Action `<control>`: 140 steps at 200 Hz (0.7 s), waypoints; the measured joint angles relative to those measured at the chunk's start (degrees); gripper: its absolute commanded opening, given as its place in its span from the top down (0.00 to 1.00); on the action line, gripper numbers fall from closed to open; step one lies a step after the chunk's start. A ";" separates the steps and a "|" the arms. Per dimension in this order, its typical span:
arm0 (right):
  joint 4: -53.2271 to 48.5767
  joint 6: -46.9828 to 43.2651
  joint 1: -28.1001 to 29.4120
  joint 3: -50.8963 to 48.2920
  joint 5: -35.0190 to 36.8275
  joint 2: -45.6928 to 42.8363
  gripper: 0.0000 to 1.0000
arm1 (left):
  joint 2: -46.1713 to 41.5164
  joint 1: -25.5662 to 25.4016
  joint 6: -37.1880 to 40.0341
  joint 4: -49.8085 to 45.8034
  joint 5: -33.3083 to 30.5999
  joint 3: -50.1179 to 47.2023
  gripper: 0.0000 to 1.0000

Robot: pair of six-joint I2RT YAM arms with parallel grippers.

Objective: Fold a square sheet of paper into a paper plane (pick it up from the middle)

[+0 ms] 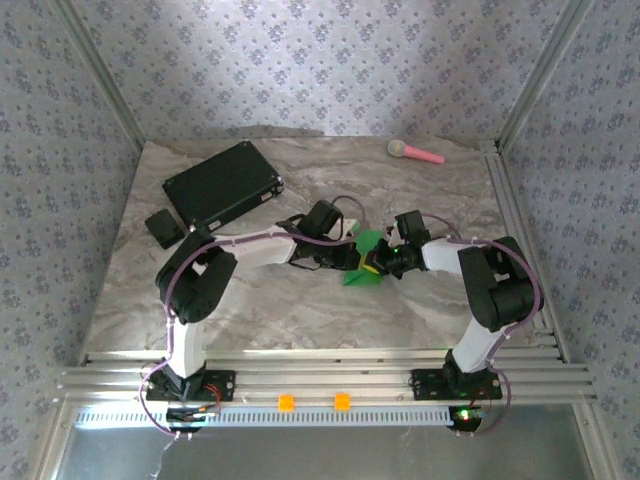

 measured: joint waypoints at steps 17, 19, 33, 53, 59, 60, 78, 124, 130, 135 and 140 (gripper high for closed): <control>0.02 0.00 0.00 -0.02 -0.02 0.00 1.00 | 1.36 0.39 -0.70 0.44 2.51 0.20 0.95; 0.04 0.00 -0.02 -0.02 -0.02 0.00 1.00 | 1.57 0.50 -0.85 0.46 2.80 0.22 0.95; 0.04 0.00 -0.07 -0.04 -0.04 0.00 1.00 | 2.78 1.07 -1.29 0.42 4.68 0.48 0.95; 0.02 -0.02 -0.15 -0.04 -0.17 0.00 1.00 | 4.61 1.68 -1.53 0.42 6.56 1.36 0.95; 0.02 -0.02 -0.17 -0.04 -0.22 0.00 1.00 | 4.96 1.84 -1.62 0.42 7.02 1.53 0.94; 0.02 -0.02 -0.20 -0.04 -0.22 0.00 1.00 | 5.01 1.86 -1.62 0.39 7.08 1.55 0.94; 0.00 -0.02 -0.28 -0.04 -0.24 0.00 1.00 | 5.73 1.95 -1.68 0.31 8.63 2.14 0.94; 0.02 -0.02 -0.35 -0.09 -0.26 0.00 1.00 | 7.78 1.81 -0.59 -0.79 10.27 5.03 0.94; 0.02 -0.02 -0.35 -0.09 -0.26 0.00 1.00 | 8.07 1.75 -0.28 -1.31 10.32 5.40 0.94; 0.02 -0.02 -0.35 -0.09 -0.26 0.00 1.00 | 8.33 1.73 -0.02 -1.62 10.32 5.60 0.95; 0.02 -0.02 -0.35 -0.09 -0.26 0.00 1.00 | 8.55 1.64 0.15 -1.88 10.32 5.75 0.95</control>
